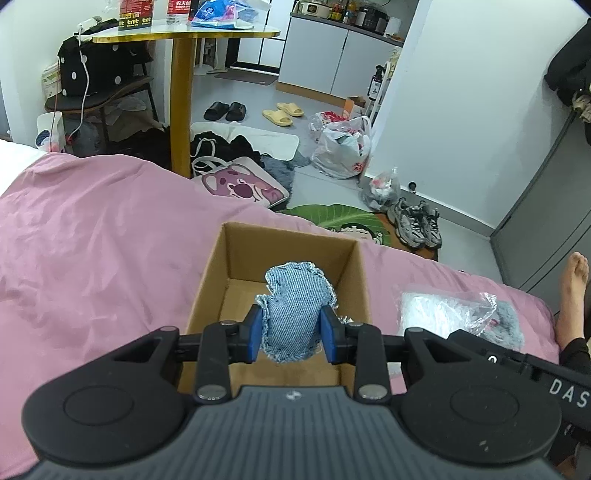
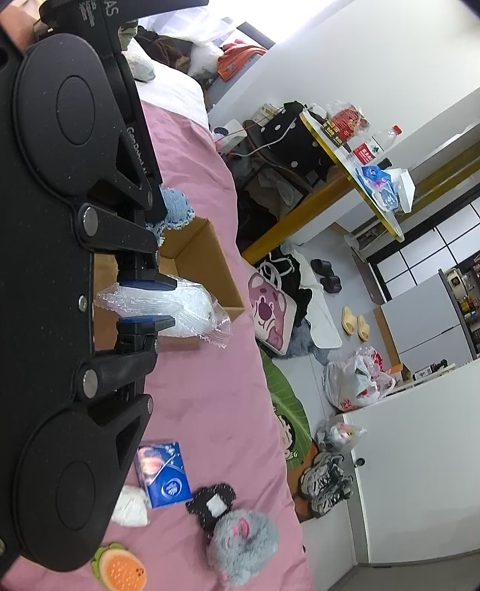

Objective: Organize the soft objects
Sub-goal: 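Carry the glove into the cardboard box and open the left tool while the right tool drops the bag there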

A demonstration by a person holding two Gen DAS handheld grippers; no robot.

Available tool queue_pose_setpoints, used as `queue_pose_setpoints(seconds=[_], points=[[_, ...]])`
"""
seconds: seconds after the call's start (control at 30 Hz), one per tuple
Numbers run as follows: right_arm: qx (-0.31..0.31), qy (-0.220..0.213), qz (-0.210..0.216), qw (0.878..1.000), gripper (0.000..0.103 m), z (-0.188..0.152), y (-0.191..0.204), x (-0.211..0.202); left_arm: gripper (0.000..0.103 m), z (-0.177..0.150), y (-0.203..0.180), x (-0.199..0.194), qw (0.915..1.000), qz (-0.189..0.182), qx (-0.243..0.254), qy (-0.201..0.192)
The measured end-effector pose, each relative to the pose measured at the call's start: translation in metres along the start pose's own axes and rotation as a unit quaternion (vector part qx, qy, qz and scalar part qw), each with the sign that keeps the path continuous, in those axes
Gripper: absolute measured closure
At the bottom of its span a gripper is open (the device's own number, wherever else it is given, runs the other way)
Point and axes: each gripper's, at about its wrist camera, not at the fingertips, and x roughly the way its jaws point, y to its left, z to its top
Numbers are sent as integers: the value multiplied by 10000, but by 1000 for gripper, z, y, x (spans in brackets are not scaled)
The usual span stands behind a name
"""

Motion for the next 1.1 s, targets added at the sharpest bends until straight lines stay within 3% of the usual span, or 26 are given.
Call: queue_pose_setpoints(seconds=[0.7,0.8,1.1], points=[[447,79,266,9986,89,19,8,57,70,27,13,79,9989,249,31,393],[715,173,446,9963,89,23,1,64,70,31,14,85,9990,262,50,370],[721,195,531,9958,89,27,8,77,64,41,29,76,9988,294,-213,334]])
